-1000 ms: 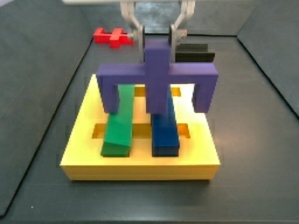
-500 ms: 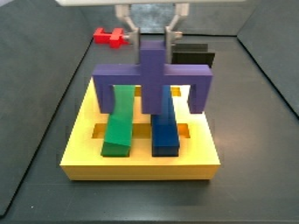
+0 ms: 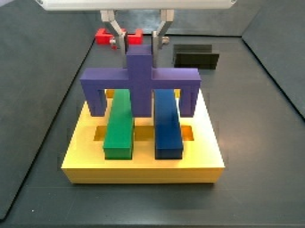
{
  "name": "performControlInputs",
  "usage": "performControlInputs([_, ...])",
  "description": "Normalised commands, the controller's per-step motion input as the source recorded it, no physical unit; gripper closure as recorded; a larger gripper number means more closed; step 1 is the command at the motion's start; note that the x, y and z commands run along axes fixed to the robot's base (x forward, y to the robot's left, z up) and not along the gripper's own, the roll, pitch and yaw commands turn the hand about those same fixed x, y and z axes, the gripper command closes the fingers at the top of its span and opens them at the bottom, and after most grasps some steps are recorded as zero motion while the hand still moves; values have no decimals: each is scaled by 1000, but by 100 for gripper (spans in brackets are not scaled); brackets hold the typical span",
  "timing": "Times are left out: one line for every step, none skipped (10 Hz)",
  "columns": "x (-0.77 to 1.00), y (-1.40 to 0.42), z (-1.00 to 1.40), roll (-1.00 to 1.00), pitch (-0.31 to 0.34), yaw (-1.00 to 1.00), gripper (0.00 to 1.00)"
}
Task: Pick up the purple object. Move up. Place the purple object on the fixture. Regrasp the purple object. Move to above the board. Insert the purple object.
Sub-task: Insert the purple object.
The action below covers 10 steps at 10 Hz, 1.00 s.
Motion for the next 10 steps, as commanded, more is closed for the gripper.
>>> performControlInputs([146,-17,-40,0,0,31,100])
performControlInputs([237,-37,-43,0,0,43,100])
performControlInputs([180,-74,-37,57,0,69,100])
performControlInputs([-31,-89,-51,160,0,111,100])
performControlInputs([0,-111,0,144,37,111,100])
performControlInputs([0,-111,0,126,0,177,100])
performControlInputs([0,-160,-11,104,0,326,100])
performControlInputs([43,-46,-37,103,0,220,100])
performControlInputs([0,0,-31,169,0,189,100])
performControlInputs([51,0,0,187,0,146,100])
